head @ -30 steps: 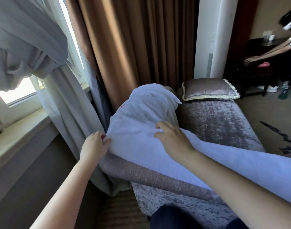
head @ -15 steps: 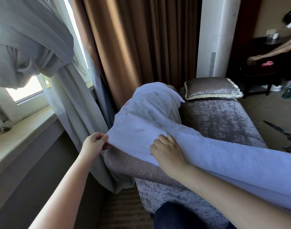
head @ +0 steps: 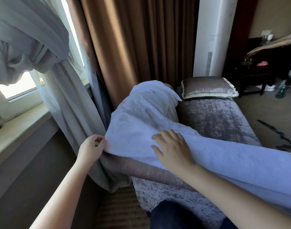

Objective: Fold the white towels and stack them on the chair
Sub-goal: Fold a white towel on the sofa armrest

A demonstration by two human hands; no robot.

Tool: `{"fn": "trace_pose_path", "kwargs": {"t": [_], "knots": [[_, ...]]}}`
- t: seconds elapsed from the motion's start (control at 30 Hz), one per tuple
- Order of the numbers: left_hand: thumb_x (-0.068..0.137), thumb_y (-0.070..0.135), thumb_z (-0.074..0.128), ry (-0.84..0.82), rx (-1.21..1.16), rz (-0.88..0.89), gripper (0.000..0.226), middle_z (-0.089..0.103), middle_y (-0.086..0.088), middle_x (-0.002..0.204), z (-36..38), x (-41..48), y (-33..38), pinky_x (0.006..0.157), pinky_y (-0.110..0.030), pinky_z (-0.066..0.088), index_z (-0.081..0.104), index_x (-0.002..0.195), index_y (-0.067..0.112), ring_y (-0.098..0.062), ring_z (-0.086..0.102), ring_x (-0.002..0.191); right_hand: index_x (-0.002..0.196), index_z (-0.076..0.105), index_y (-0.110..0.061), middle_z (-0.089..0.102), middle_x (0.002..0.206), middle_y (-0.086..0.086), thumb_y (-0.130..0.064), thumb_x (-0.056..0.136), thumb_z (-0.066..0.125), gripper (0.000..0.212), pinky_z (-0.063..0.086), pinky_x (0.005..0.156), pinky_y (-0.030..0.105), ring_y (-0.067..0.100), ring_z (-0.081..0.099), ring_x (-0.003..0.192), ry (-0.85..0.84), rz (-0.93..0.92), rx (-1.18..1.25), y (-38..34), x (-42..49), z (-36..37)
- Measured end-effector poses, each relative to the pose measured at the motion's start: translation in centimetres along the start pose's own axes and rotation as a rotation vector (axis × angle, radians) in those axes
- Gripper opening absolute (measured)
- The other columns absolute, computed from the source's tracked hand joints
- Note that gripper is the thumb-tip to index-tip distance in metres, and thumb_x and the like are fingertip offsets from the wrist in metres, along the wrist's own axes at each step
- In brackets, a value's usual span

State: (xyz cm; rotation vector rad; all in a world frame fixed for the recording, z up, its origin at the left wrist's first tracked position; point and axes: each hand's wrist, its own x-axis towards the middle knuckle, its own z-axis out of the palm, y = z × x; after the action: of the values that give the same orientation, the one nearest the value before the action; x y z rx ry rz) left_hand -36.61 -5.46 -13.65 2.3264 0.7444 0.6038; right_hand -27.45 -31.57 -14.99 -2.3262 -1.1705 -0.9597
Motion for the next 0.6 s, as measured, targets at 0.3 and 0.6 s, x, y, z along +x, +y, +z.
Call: {"fn": "trace_pose_path", "kwargs": {"t": [0.3,0.6], "knots": [[0.098,0.026,0.054,0.129,-0.010,-0.016,0.017,0.062,-0.003,0.085,2.0,3.0,1.7,0.071,-0.034,0.040,0.062,0.092,0.011,-0.026,0.057,0.087,0.089,0.062,-0.013,0.059,0.072,-0.001,-0.001,0.064,0.084,0.035,0.035,0.051,0.023,0.019,0.058,0.056,-0.084,0.149,0.114,2.2,1.9,0.3],[0.090,0.032,0.047,0.170,0.307,0.691,0.031,0.061,-0.005,0.104,4.5,-0.1,1.8,0.080,-0.039,0.046,0.065,0.102,0.010,-0.027,0.053,0.094,0.126,0.051,-0.015,0.058,0.120,0.000,-0.028,0.093,0.060,0.036,0.041,0.082,0.021,0.014,0.056,0.105,-0.254,0.313,0.417,2.4,2.4,0.3]]}}
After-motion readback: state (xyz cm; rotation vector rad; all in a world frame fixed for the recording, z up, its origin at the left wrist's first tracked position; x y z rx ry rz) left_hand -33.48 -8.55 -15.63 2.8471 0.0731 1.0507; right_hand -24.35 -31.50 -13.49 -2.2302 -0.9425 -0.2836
